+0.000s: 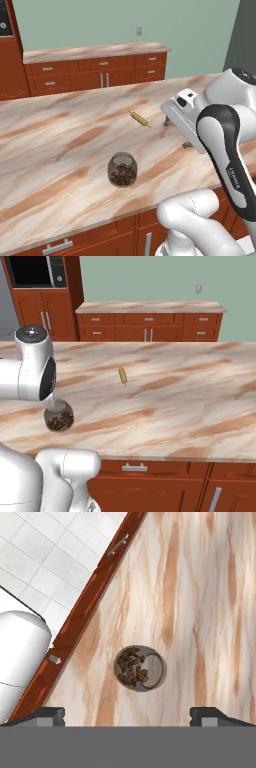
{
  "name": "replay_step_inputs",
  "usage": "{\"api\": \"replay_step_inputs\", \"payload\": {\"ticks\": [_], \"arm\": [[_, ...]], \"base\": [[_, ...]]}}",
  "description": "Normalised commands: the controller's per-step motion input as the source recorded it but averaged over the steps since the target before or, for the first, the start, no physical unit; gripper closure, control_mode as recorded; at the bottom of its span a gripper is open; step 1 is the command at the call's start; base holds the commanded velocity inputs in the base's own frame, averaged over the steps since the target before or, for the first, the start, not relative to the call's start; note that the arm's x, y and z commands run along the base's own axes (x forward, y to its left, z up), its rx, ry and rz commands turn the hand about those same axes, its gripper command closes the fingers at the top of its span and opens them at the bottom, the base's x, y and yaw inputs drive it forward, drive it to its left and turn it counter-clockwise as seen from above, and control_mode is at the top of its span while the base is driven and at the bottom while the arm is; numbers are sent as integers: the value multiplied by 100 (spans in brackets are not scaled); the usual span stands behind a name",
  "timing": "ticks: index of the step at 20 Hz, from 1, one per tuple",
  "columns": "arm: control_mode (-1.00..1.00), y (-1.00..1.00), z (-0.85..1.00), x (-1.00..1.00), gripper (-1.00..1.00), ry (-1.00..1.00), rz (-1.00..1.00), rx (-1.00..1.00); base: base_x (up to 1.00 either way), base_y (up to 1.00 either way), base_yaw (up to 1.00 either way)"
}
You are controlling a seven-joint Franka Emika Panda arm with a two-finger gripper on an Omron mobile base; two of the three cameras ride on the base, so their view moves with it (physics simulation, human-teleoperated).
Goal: Pick the jar and jar from the dining table and place them in the open cabinet. Close the cabinet after placing the objects.
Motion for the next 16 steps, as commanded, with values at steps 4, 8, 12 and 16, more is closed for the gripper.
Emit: {"api": "replay_step_inputs", "payload": {"ticks": [4,8,12,16], "arm": [[-100,0,-27,0,-100,4,8,0],[-100,5,-21,0,-100,1,4,-1],[-100,6,-21,2,-100,3,2,-1],[-100,-1,-33,9,-100,4,3,0]], "base": [[0,0,0],[0,0,0],[0,0,0],[0,0,0]]}}
